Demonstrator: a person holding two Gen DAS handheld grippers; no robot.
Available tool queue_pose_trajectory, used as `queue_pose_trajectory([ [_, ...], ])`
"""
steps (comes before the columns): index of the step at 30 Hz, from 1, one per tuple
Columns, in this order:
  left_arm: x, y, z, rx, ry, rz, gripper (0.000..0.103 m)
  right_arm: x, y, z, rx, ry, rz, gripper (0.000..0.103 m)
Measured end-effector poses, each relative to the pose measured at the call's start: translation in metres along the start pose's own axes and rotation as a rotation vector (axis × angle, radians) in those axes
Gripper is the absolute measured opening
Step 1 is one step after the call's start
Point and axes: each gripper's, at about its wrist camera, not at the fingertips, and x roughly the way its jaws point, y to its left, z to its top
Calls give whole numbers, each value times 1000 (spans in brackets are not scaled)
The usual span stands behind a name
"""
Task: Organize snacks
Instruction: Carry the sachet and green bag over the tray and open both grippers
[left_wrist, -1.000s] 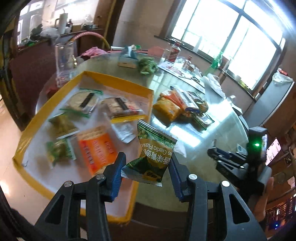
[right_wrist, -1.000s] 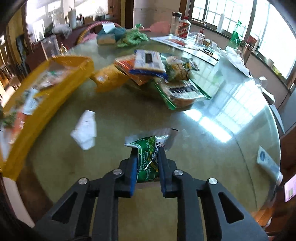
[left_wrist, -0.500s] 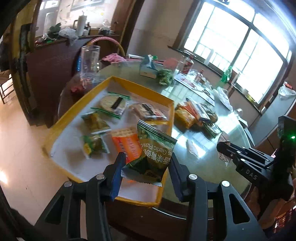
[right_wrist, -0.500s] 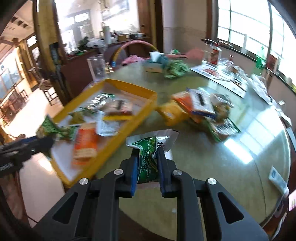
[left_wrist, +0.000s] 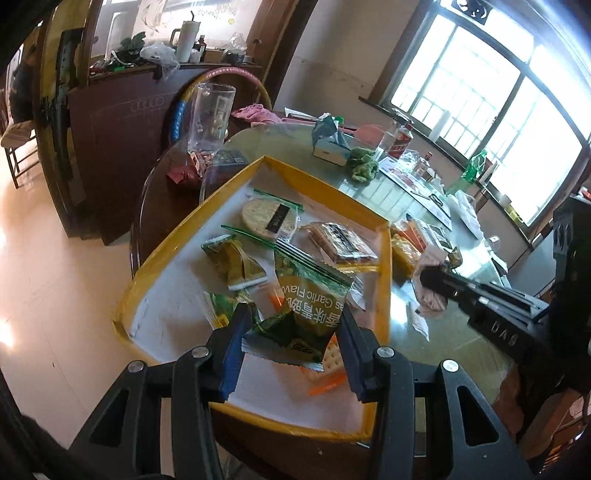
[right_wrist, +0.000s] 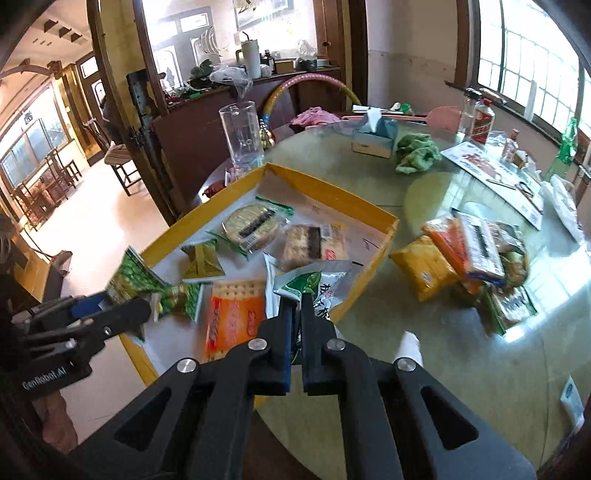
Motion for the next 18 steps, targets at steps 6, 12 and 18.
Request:
queue_pose_trajectory([
  [6, 22, 9, 23, -2, 17, 15, 46, 23, 11, 27, -11, 9, 13, 4],
  [12, 57, 11, 46, 43, 64, 63, 46, 73, 10, 56, -10, 61, -13, 5],
  [18, 88, 22, 55, 43, 115, 122, 46, 103, 2, 67, 5, 89, -39, 4],
])
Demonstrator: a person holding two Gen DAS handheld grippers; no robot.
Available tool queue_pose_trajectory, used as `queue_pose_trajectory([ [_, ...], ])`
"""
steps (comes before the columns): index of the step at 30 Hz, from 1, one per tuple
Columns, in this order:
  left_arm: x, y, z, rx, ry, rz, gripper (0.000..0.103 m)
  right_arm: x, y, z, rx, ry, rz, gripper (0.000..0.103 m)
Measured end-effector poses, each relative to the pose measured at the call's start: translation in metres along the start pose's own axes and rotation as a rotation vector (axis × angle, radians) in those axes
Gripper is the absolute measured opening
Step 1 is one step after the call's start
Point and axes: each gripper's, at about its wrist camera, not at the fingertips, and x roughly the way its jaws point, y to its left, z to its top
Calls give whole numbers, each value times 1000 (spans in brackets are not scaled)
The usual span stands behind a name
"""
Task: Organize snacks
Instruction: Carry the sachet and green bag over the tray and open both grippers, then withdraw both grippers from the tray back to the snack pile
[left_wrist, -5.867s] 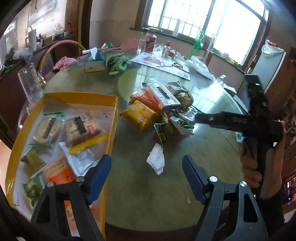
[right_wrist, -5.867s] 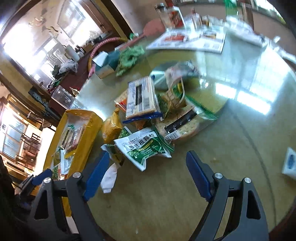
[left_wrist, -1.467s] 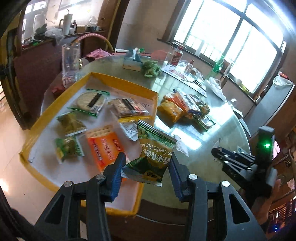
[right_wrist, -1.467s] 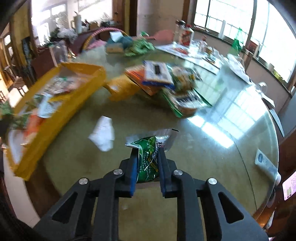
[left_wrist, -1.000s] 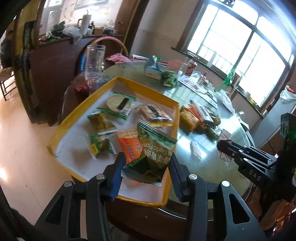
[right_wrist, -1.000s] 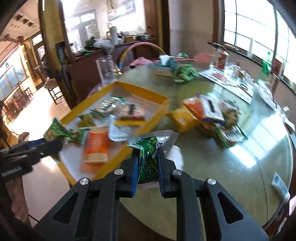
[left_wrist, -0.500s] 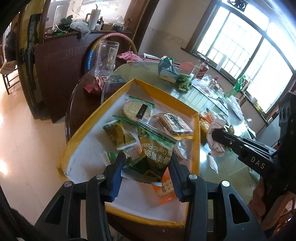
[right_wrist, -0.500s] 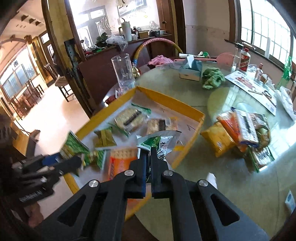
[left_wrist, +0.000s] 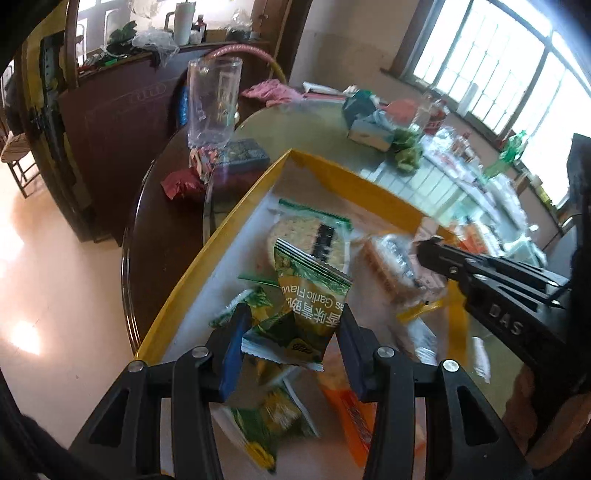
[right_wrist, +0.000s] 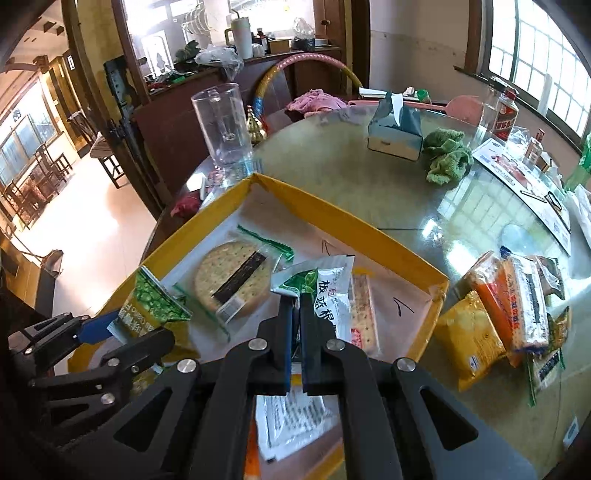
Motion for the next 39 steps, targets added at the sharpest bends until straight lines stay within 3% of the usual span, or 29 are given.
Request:
queue_pose_trajectory([
  [4, 9, -3, 2, 16, 6, 34, 48, 14, -8, 0, 40, 17, 61, 6],
  [6, 8, -2, 4, 9, 8, 5, 51, 21, -14, 1, 77, 23, 104, 9],
  [8, 8, -1, 6, -2, 16, -14, 63, 22, -20, 1, 111, 15, 130, 12],
  [11, 4, -8, 7, 9, -3, -19, 78, 15, -24, -2, 134, 1, 186, 40],
  [12, 2, -10, 5, 17, -18, -17, 81, 8, -25, -4, 139, -16, 186, 59],
  [13, 3, -12, 4, 21, -22, -16, 82, 2, -24, -5, 143, -38, 181, 72],
  [14, 7, -14, 2, 29, -4, -8, 82, -7, -25, -6, 146, -65, 178, 74],
  [16, 11, -18, -3, 27, 51, 25, 82, -19, -29, -10, 153, -88, 192, 74],
  [19, -2, -26, -14, 50, -11, 9, 82, -39, -38, -19, 178, -110, 231, 77],
  [22, -8, -34, -22, 62, -10, 73, 82, -54, -49, -30, 196, -125, 261, 78],
  [24, -20, -38, -30, 68, -64, 49, 82, -65, -58, -40, 194, -145, 272, 80],
  [26, -26, -42, -35, 48, -47, 46, 82, -73, -70, -52, 204, -147, 265, 82],
  [32, -51, -69, -47, 29, -95, -49, 82, -89, -129, -88, 310, -118, 229, 82],
  [39, -54, -120, -46, 117, -96, -145, 82, -112, -206, -128, 418, -122, 140, 82],
])
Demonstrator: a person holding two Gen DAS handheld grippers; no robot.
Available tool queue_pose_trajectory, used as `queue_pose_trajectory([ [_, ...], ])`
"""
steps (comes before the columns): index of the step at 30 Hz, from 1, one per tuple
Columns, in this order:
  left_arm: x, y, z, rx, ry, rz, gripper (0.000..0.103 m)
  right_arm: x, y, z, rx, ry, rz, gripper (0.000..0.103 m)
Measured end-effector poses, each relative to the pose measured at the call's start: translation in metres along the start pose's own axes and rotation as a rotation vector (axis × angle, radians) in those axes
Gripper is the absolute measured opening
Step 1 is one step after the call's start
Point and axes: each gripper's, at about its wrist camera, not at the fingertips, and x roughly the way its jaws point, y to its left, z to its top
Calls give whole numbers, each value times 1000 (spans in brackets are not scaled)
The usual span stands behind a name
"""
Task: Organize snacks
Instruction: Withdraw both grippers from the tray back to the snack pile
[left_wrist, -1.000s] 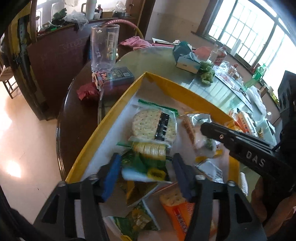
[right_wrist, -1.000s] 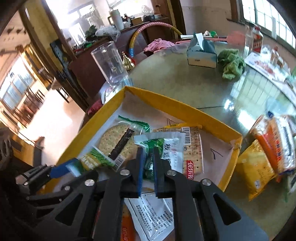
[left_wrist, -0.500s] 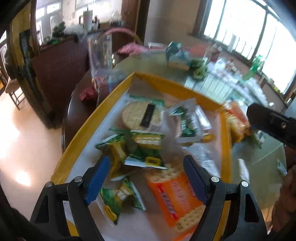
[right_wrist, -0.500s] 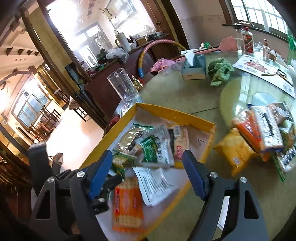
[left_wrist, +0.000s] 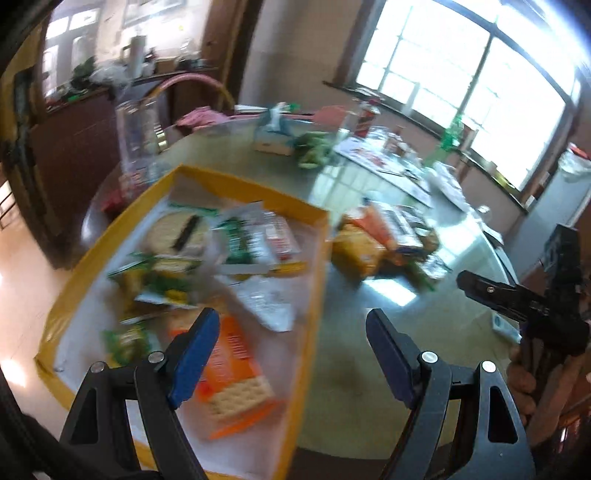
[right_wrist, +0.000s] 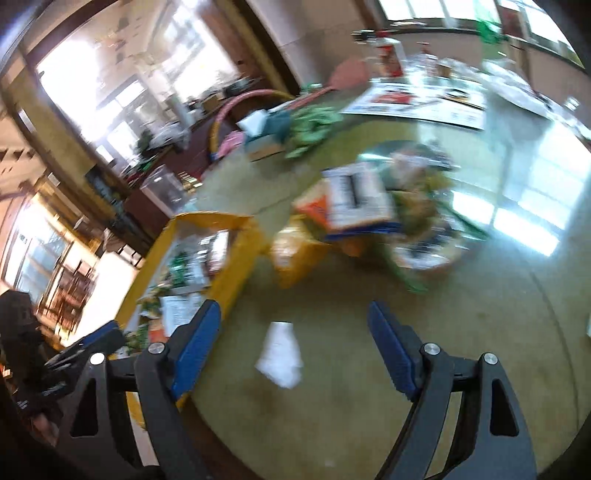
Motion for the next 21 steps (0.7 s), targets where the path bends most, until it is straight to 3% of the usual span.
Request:
queue_pose_trajectory([
  [6, 16, -31, 2, 41, 40, -39, 82, -3, -60, 22, 60, 5, -79, 82],
  [11, 22, -40, 1, 41, 44, -45, 82, 26, -96, 37, 177, 80, -128, 82],
  [18, 30, -46, 0, 51, 60, -29, 82, 75, -81, 46, 150, 119, -314, 80],
  [21, 32, -47, 1, 49, 64, -27, 82, 88, -71, 51, 124, 109, -388, 86],
])
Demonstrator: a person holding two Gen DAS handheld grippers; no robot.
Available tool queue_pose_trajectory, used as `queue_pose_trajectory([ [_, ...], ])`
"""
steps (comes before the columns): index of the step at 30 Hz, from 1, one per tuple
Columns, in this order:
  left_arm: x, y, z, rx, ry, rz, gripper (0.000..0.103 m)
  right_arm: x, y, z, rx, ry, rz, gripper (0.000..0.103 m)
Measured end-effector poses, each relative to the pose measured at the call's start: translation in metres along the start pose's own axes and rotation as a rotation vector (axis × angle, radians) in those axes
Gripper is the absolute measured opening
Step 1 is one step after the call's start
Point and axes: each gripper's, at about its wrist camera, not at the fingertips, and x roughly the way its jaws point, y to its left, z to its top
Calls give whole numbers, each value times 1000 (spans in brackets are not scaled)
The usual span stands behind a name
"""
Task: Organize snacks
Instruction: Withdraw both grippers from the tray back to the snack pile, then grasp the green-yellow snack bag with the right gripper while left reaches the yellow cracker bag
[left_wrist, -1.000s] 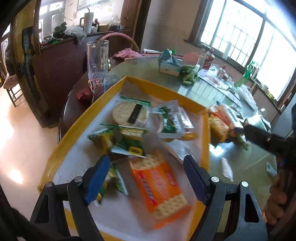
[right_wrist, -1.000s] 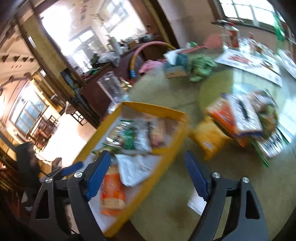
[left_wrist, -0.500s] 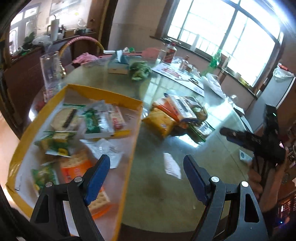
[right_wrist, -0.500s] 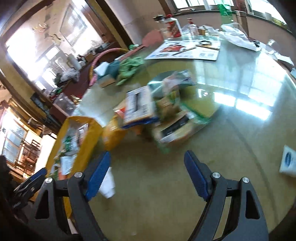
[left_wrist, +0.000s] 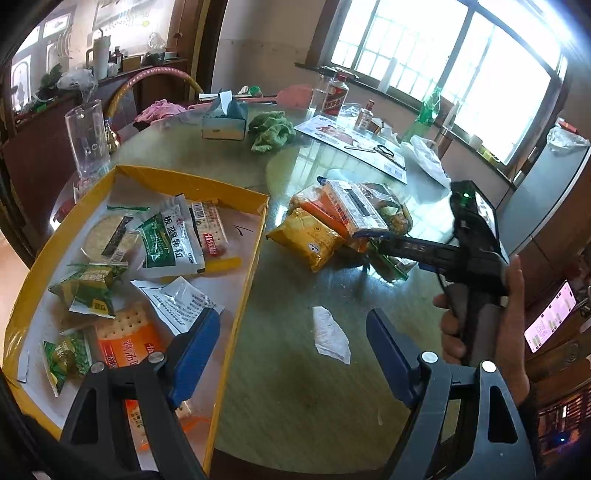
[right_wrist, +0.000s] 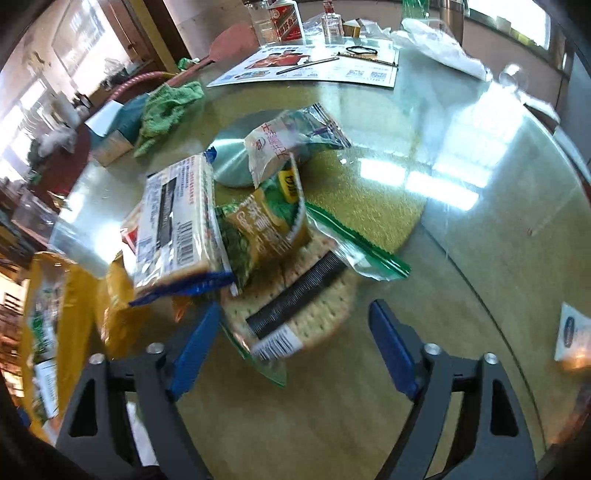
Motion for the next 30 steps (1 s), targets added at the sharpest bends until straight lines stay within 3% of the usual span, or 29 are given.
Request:
queue_pose_trajectory([
  [3, 3, -3, 1, 9, 6, 0, 82, 5, 8, 1, -45, -21, -58, 83],
  [6, 6, -6, 1, 23, 8, 14, 82, 1, 10, -7, -127, -44, -118, 63],
  [10, 10, -11, 1, 29, 16, 6, 82, -11, -6, -20, -182, -36, -74, 45],
  [11, 10, -12, 1, 33, 16, 4, 82, -13, -10, -22, -194, -33, -66, 44],
  [16, 12, -18, 0, 42, 20, -1, 82, -24, -48, -31, -166, -28, -21, 44],
  [19, 13, -19, 0, 47, 22, -1, 82, -25, -63, -26, -96, -4, 138, 49],
  [22, 12, -19, 1, 44, 21, 3, 82, -29, -61, -14, -54, -16, 239, 51],
  [25, 11, -19, 3, 43, 16, 9, 82, -34, -49, 2, -49, -44, 237, 73],
  [30, 10, -13, 4, 30, 12, 10, 82, -17, -38, 41, 46, -12, 231, 73],
])
